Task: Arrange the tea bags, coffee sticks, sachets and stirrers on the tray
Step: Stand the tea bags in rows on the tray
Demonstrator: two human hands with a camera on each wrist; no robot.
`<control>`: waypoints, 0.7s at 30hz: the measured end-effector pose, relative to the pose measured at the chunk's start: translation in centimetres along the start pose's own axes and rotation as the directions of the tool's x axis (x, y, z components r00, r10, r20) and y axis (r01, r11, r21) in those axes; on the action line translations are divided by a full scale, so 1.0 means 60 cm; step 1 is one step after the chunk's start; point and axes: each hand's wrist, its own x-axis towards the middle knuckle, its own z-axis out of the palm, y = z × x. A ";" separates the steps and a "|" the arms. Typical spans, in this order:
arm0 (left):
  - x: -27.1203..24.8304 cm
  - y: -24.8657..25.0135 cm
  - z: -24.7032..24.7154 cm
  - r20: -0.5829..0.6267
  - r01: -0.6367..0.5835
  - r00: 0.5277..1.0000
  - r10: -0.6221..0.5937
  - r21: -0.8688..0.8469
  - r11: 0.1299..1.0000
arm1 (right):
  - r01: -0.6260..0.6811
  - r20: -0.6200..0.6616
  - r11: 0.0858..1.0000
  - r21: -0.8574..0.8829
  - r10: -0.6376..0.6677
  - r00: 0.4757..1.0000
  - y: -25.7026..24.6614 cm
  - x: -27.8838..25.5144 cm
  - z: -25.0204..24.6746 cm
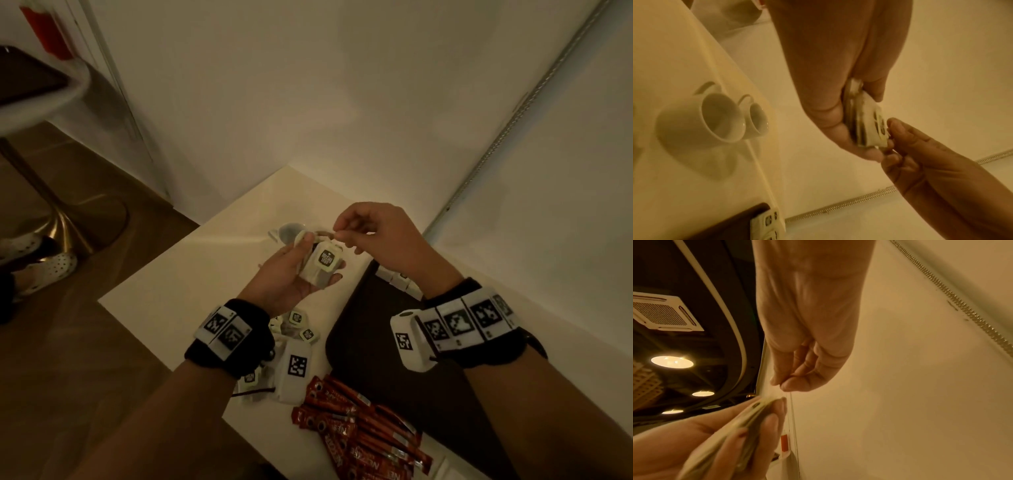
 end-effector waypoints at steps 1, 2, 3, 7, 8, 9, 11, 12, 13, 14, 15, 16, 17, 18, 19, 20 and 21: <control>0.003 -0.004 0.005 0.000 0.003 1.000 -0.003 -0.018 1.000 | -0.004 0.007 1.000 -0.004 0.005 1.000 -0.001 -0.002 -0.003; 0.006 -0.010 0.009 0.004 0.003 1.000 -0.003 -0.028 1.000 | -0.005 0.016 1.000 -0.024 0.005 1.000 0.000 -0.005 -0.004; 0.008 -0.016 0.014 0.006 0.005 1.000 -0.005 -0.042 0.999 | -0.001 0.025 0.999 -0.050 0.002 1.000 0.002 -0.009 -0.003; 0.016 -0.030 0.025 -0.060 0.004 0.998 -0.009 -0.079 0.997 | 0.049 0.057 0.984 -0.172 -0.040 0.998 0.016 -0.029 0.023; 0.018 -0.033 0.026 -0.071 -0.004 0.997 -0.001 -0.071 0.997 | 0.061 0.056 0.973 -0.221 -0.049 0.997 0.020 -0.031 0.031; 0.020 -0.034 0.026 -0.085 -0.017 0.996 0.012 -0.059 0.998 | 0.061 0.049 0.963 -0.262 -0.050 0.998 0.022 -0.031 0.037; 0.021 -0.032 0.027 -0.110 -0.034 0.994 0.027 -0.054 0.998 | 0.048 0.040 0.947 -0.317 -0.037 0.998 0.023 -0.029 0.040; 0.023 -0.030 0.028 -0.102 -0.031 0.994 0.024 -0.067 0.997 | 0.045 0.046 0.941 -0.337 -0.031 0.998 0.022 -0.027 0.039; 0.025 -0.028 0.028 -0.082 -0.022 0.997 0.015 -0.083 0.996 | 0.047 0.053 0.935 -0.351 -0.030 0.998 0.020 -0.025 0.037; 0.027 -0.027 0.028 -0.087 -0.023 0.996 0.016 -0.084 0.996 | 0.054 0.058 0.933 -0.357 -0.035 0.998 0.019 -0.023 0.035; 0.030 -0.027 0.025 -0.087 -0.035 0.996 0.027 -0.089 0.995 | 0.064 0.051 0.935 -0.349 -0.049 0.997 0.016 -0.022 0.033; 0.030 -0.025 0.026 -0.095 -0.046 0.995 0.038 -0.086 0.995 | 0.081 0.036 0.942 -0.324 -0.074 0.997 0.013 -0.020 0.028; 0.028 -0.022 0.028 -0.096 -0.058 0.994 0.051 -0.073 0.996 | 0.103 0.013 0.953 -0.286 -0.104 0.994 0.007 -0.018 0.021; 0.027 -0.019 0.030 -0.095 -0.069 0.994 0.063 -0.064 0.996 | 0.124 -0.010 0.963 -0.241 -0.130 0.991 0.002 -0.016 0.011; 0.029 -0.020 0.027 -0.106 -0.083 0.991 0.077 -0.061 0.995 | 0.138 -0.022 0.969 -0.203 -0.146 0.989 -0.006 -0.014 0.001; 0.030 -0.018 0.028 -0.127 -0.090 0.988 0.083 -0.057 0.994 | 0.142 -0.011 0.973 -0.184 -0.146 0.989 -0.014 -0.011 -0.009; 0.029 -0.018 0.031 -0.140 -0.088 0.987 0.080 -0.052 0.995 | 0.137 0.030 0.972 -0.190 -0.134 0.991 -0.019 -0.010 -0.013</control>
